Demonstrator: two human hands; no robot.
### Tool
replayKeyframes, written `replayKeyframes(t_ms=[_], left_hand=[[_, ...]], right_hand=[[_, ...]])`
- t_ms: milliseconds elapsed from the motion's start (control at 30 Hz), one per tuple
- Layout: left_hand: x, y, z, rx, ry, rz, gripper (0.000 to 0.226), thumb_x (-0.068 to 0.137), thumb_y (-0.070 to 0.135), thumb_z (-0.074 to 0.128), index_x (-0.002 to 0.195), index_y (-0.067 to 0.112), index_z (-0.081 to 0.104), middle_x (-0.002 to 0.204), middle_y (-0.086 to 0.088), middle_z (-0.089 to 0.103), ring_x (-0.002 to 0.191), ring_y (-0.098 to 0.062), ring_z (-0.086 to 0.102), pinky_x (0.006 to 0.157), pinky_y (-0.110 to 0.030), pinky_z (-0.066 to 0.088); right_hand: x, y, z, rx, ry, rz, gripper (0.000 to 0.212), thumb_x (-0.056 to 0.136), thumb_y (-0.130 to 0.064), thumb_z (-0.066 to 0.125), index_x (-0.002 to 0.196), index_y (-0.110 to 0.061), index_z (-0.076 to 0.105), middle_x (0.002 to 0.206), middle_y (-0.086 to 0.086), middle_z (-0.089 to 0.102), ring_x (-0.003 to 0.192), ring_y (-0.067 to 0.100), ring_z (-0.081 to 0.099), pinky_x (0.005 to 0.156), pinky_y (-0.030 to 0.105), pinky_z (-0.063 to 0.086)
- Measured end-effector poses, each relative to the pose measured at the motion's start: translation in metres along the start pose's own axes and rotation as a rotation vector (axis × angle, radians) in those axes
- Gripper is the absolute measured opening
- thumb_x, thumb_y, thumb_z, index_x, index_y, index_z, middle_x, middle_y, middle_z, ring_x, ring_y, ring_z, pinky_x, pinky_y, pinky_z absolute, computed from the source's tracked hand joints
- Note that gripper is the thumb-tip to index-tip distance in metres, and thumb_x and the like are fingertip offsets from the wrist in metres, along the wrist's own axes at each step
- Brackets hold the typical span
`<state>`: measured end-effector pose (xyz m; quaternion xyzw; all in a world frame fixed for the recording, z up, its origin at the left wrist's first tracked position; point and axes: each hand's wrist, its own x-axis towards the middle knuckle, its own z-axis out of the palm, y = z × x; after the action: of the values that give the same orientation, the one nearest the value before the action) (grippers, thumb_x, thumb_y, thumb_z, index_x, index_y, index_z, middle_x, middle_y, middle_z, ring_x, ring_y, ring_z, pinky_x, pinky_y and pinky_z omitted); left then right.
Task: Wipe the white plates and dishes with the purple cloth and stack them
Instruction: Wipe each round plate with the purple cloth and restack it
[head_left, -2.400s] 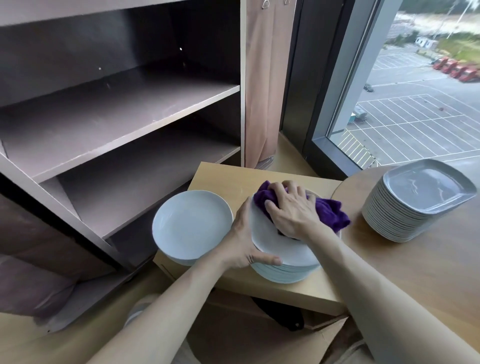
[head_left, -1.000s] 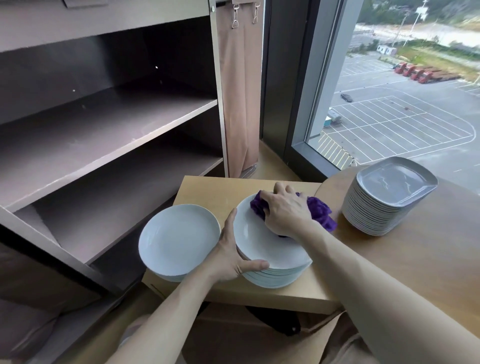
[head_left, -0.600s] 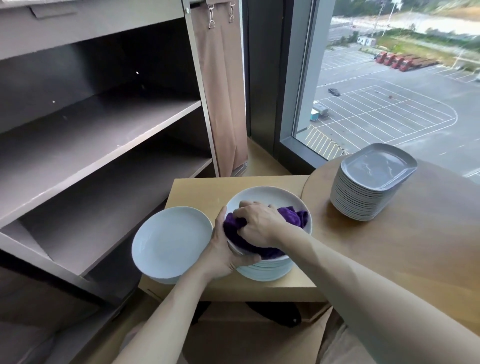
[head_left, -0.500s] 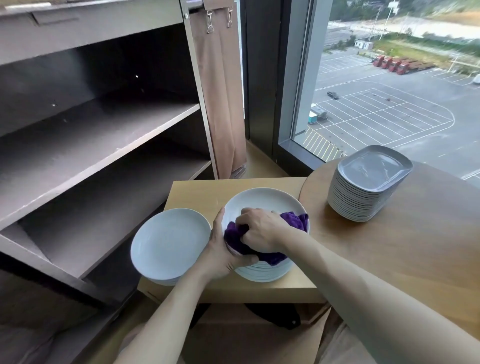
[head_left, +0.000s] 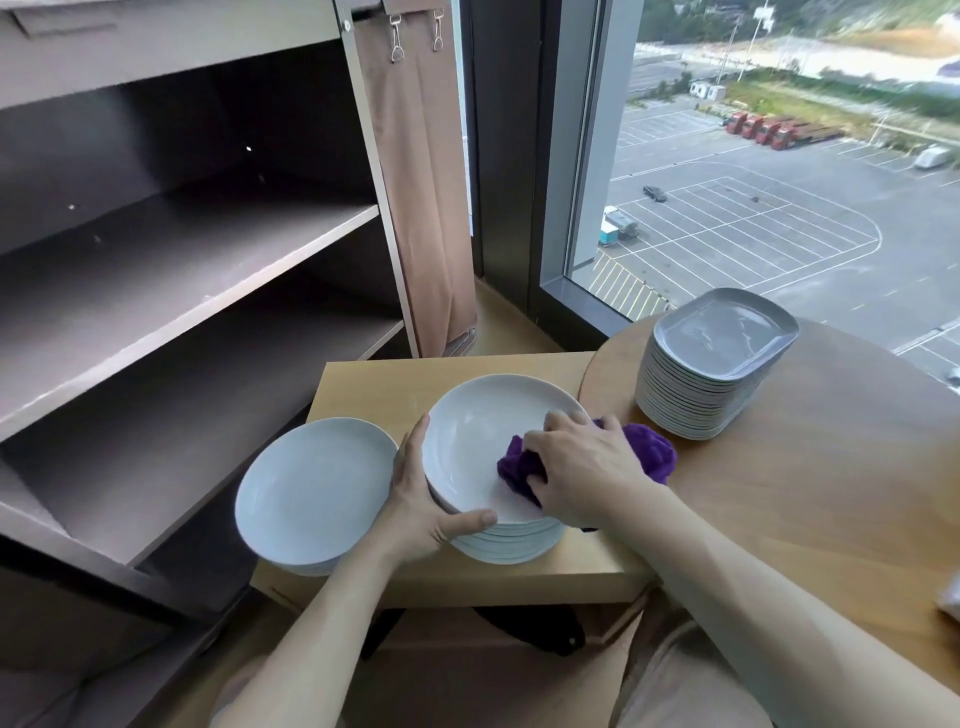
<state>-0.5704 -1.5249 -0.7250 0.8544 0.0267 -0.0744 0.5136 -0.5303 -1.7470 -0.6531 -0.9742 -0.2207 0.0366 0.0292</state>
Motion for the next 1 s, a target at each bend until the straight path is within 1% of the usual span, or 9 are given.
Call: replayKeyframes(t_ms=[67, 200, 400, 533, 667, 767, 833, 900, 1000], left_hand=[[0.0, 0.0, 0.0, 0.015, 0.003, 0.006, 0.147, 0.048, 0.066, 0.093, 0.156, 0.05, -0.005, 0.158, 0.022, 0.011, 0.149, -0.008, 0.016, 0.124, -0.045, 0.027], [-0.001, 0.001, 0.0, -0.032, -0.014, -0.007, 0.147, 0.05, 0.062, 0.095, 0.157, 0.05, -0.005, 0.16, 0.017, 0.014, 0.15, -0.011, 0.019, 0.123, -0.048, 0.029], [0.0, 0.001, 0.002, -0.105, -0.042, -0.012, 0.145, 0.052, 0.058, 0.096, 0.153, 0.057, -0.008, 0.159, 0.011, 0.024, 0.147, -0.014, 0.029, 0.12, -0.048, 0.035], [0.001, -0.003, 0.002, -0.123, -0.041, -0.003, 0.144, 0.05, 0.06, 0.097, 0.15, 0.062, -0.007, 0.157, 0.016, 0.026, 0.145, -0.008, 0.032, 0.119, -0.042, 0.038], [0.001, -0.003, 0.003, -0.127, -0.029, 0.008, 0.146, 0.047, 0.065, 0.096, 0.15, 0.063, -0.007, 0.159, 0.019, 0.023, 0.146, -0.004, 0.03, 0.119, -0.039, 0.037], [0.001, -0.002, 0.003, -0.113, -0.008, 0.057, 0.144, 0.053, 0.059, 0.098, 0.153, 0.06, -0.006, 0.163, 0.024, 0.016, 0.149, -0.001, 0.026, 0.12, -0.038, 0.036], [0.001, -0.001, 0.004, -0.109, -0.002, 0.077, 0.145, 0.055, 0.056, 0.098, 0.154, 0.059, -0.007, 0.164, 0.028, 0.013, 0.151, 0.001, 0.022, 0.122, -0.038, 0.034], [0.0, -0.001, 0.005, -0.127, 0.002, 0.072, 0.144, 0.053, 0.056, 0.099, 0.153, 0.061, -0.005, 0.163, 0.029, 0.016, 0.15, 0.004, 0.023, 0.123, -0.038, 0.033], [0.001, -0.002, 0.006, -0.146, 0.002, 0.042, 0.148, 0.05, 0.053, 0.101, 0.153, 0.059, -0.006, 0.162, 0.022, 0.025, 0.149, -0.003, 0.029, 0.122, -0.041, 0.035]], right_hand=[[0.006, 0.008, 0.003, -0.055, 0.046, 0.081, 0.025, 0.095, -0.042, 0.051, 0.115, -0.031, 0.062, 0.116, 0.002, 0.053, 0.11, 0.026, 0.049, 0.084, 0.045, 0.029], [0.028, 0.016, 0.008, -0.114, 0.119, 0.177, 0.027, 0.095, -0.04, 0.052, 0.117, -0.03, 0.063, 0.12, 0.004, 0.052, 0.112, 0.029, 0.048, 0.093, 0.049, 0.035], [0.063, 0.011, 0.022, -0.143, 0.222, 0.121, 0.031, 0.098, -0.039, 0.046, 0.124, -0.025, 0.059, 0.123, 0.008, 0.052, 0.111, 0.033, 0.049, 0.093, 0.051, 0.037], [0.08, -0.002, 0.028, -0.147, 0.236, 0.087, 0.033, 0.099, -0.04, 0.044, 0.125, -0.025, 0.058, 0.123, 0.01, 0.053, 0.108, 0.035, 0.05, 0.093, 0.053, 0.036], [0.085, -0.026, 0.034, -0.008, 0.252, 0.081, 0.036, 0.098, -0.05, 0.036, 0.114, -0.025, 0.056, 0.115, 0.007, 0.052, 0.105, 0.032, 0.048, 0.092, 0.052, 0.034], [0.085, -0.052, 0.033, 0.164, 0.228, 0.056, 0.041, 0.099, -0.056, 0.028, 0.104, -0.025, 0.055, 0.102, 0.002, 0.048, 0.098, 0.026, 0.046, 0.081, 0.046, 0.028], [0.08, -0.061, 0.034, 0.232, 0.186, 0.02, 0.039, 0.101, -0.053, 0.024, 0.098, -0.026, 0.053, 0.097, -0.002, 0.045, 0.094, 0.023, 0.044, 0.079, 0.043, 0.026], [0.071, -0.06, 0.035, 0.274, 0.149, -0.006, 0.037, 0.104, -0.048, 0.025, 0.095, -0.026, 0.053, 0.095, -0.004, 0.044, 0.093, 0.021, 0.043, 0.08, 0.044, 0.029], [0.056, -0.055, 0.029, 0.332, 0.06, -0.063, 0.035, 0.105, -0.044, 0.029, 0.088, -0.028, 0.054, 0.092, -0.006, 0.044, 0.091, 0.019, 0.042, 0.084, 0.045, 0.032]])
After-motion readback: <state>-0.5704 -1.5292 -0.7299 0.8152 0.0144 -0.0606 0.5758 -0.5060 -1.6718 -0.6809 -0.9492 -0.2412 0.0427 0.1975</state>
